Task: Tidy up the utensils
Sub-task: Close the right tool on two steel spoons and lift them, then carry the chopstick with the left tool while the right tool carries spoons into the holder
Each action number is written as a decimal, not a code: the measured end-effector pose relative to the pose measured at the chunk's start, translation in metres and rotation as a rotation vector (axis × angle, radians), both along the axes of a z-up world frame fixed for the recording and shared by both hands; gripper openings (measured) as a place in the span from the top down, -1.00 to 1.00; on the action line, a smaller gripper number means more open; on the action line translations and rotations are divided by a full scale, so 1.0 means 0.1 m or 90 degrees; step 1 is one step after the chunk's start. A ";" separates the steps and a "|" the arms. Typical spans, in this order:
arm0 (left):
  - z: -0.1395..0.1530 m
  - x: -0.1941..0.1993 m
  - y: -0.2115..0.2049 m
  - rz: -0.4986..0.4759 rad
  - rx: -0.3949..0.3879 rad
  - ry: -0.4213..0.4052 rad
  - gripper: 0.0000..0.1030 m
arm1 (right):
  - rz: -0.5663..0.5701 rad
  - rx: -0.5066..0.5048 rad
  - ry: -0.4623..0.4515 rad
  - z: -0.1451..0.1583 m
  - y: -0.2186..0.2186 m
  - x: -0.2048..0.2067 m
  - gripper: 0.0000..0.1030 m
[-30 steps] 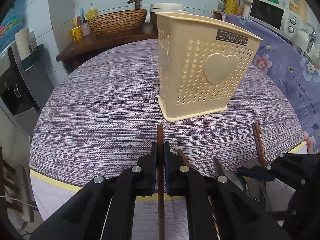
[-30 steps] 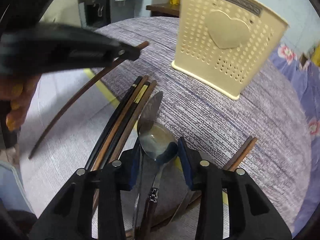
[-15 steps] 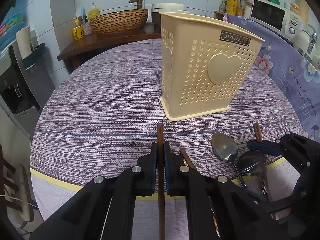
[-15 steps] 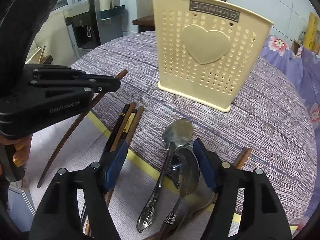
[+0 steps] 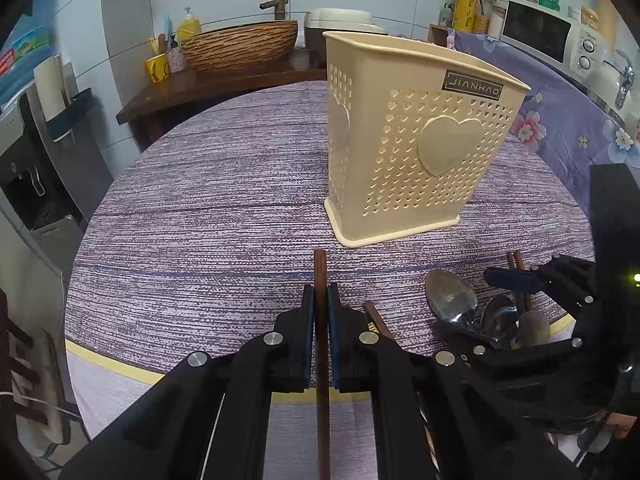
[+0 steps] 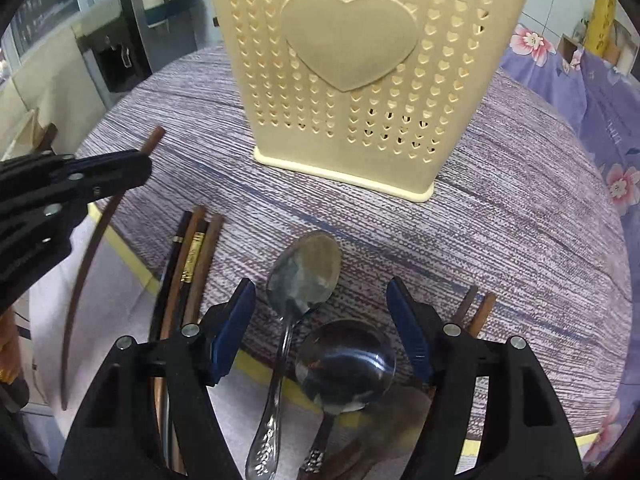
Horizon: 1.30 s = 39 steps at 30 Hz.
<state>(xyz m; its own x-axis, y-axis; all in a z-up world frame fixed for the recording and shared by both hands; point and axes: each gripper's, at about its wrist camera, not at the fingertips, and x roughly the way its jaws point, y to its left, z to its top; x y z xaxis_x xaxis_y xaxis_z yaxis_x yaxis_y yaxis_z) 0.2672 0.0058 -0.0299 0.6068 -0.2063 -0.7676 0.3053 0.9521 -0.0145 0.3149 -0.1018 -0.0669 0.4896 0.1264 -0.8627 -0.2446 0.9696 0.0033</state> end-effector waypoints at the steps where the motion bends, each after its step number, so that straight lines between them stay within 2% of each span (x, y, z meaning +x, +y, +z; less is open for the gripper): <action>1: 0.00 0.00 0.00 0.000 0.000 0.000 0.85 | 0.007 -0.001 0.006 -0.01 0.03 0.02 -0.33; 5: -0.01 0.01 0.03 0.004 -0.001 0.001 0.85 | 0.014 -0.025 0.011 -0.03 0.13 0.11 -0.32; 9: -0.02 0.02 0.05 0.005 -0.004 0.005 0.85 | 0.021 -0.008 0.026 -0.04 0.17 0.19 -0.32; 11: -0.03 0.03 0.05 0.006 -0.005 0.008 0.85 | 0.018 -0.007 0.025 -0.03 0.18 0.21 -0.21; 15: -0.04 0.03 0.05 0.006 -0.005 0.009 0.85 | 0.033 -0.006 0.027 -0.03 0.28 0.25 0.25; 21: -0.03 0.04 0.04 0.005 -0.004 0.007 0.85 | 0.032 0.005 0.027 -0.03 0.27 0.24 0.27; 27: -0.01 0.03 0.05 0.008 -0.007 0.004 0.85 | 0.026 0.061 0.007 0.08 0.16 0.12 0.27; 33: 0.09 -0.04 0.10 0.012 -0.018 -0.013 0.85 | 0.028 0.118 -0.053 0.31 0.03 -0.10 0.27; 39: 0.40 -0.17 0.15 0.017 -0.036 -0.065 0.85 | 0.030 0.160 -0.128 0.67 -0.07 -0.39 0.27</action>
